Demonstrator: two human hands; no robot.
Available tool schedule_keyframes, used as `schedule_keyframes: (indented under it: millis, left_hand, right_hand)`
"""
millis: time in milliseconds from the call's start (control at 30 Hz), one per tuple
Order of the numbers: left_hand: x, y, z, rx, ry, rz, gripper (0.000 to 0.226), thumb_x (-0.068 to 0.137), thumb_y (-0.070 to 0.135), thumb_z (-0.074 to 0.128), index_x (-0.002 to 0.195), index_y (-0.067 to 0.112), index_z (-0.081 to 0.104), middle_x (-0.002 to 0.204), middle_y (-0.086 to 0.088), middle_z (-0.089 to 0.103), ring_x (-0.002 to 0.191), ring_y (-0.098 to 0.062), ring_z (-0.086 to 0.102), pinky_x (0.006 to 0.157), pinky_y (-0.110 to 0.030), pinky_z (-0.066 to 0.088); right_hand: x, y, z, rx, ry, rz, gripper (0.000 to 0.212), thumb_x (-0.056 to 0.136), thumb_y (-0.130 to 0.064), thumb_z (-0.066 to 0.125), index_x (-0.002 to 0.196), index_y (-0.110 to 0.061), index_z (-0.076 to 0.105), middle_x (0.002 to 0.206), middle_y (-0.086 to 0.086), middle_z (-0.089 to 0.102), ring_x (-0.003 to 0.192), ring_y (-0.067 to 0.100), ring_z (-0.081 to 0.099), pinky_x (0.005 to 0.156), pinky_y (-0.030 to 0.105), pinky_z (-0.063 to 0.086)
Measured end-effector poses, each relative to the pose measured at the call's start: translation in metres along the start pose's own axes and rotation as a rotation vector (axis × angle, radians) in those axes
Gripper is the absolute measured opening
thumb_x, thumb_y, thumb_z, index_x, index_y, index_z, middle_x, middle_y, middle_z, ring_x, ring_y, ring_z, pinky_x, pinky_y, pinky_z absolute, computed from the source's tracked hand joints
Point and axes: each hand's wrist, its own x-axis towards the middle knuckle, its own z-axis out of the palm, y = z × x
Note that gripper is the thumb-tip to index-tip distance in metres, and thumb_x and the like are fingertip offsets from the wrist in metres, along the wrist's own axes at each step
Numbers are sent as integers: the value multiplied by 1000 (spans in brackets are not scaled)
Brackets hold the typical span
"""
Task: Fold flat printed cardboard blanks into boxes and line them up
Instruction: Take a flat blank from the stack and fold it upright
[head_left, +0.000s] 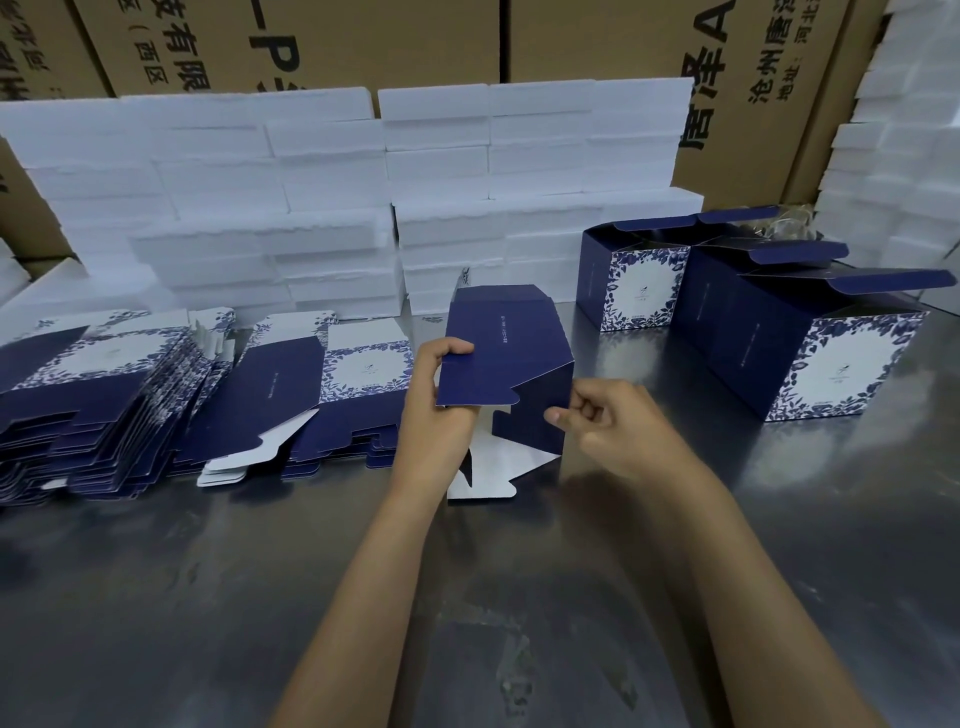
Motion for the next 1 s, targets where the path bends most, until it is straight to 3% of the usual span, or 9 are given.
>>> schedule_keyframes:
  millis: [133, 300, 400, 600, 733, 933, 1000]
  left_hand:
    - [1, 0, -1, -19, -13, -6, 39, 90, 8, 64, 106, 43, 57, 105, 17, 67, 72, 3, 57, 64, -20, 41]
    - [0, 0, 0, -33, -32, 6, 39, 90, 8, 64, 107, 42, 57, 112, 22, 68, 86, 2, 62, 69, -21, 43]
    - [2, -1, 0, -48, -27, 4, 40, 89, 7, 66, 105, 43, 58, 109, 19, 68, 83, 3, 61, 66, -12, 43]
    - [2, -2, 0, -54, -55, 24, 41, 88, 6, 68, 107, 40, 58, 101, 27, 67, 76, 7, 60, 60, -6, 41]
    - [3, -3, -1, -81, -58, 34, 41, 88, 4, 69, 106, 39, 59, 99, 27, 66, 71, 7, 57, 60, -7, 41]
    - [2, -1, -1, -72, -84, 38, 42, 87, 6, 73, 109, 39, 59, 106, 29, 65, 73, 7, 59, 63, -6, 42]
    - [2, -1, -2, -72, -86, 25, 43, 87, 8, 74, 109, 42, 59, 113, 27, 66, 80, 6, 61, 66, -8, 44]
  right_hand:
    - [-2, -3, -2, 65, 63, -11, 43, 88, -37, 78, 63, -13, 51, 54, -10, 41, 52, 6, 36, 51, 20, 32]
    - [-1, -9, -4, 43, 93, -66, 42, 93, -30, 73, 67, -9, 48, 59, -1, 40, 57, 10, 33, 56, 29, 32]
    - [-3, -11, -6, 82, 124, -48, 43, 91, -37, 75, 63, -15, 51, 54, -11, 42, 53, 6, 36, 52, 19, 32]
    - [-2, -17, -10, 88, 160, -128, 39, 96, -26, 67, 68, -11, 45, 60, -2, 38, 59, 10, 31, 57, 32, 29]
    - [-5, -20, -11, 113, 186, -103, 37, 95, -32, 68, 69, -14, 50, 59, -4, 42, 56, 8, 34, 56, 30, 32]
    - [-9, -25, -15, 131, 207, -118, 25, 97, -19, 63, 74, -13, 53, 63, 2, 46, 59, 9, 36, 59, 31, 34]
    - [-10, -28, -15, 194, 302, -111, 20, 92, -18, 63, 74, -11, 58, 65, 3, 52, 61, 8, 40, 61, 30, 37]
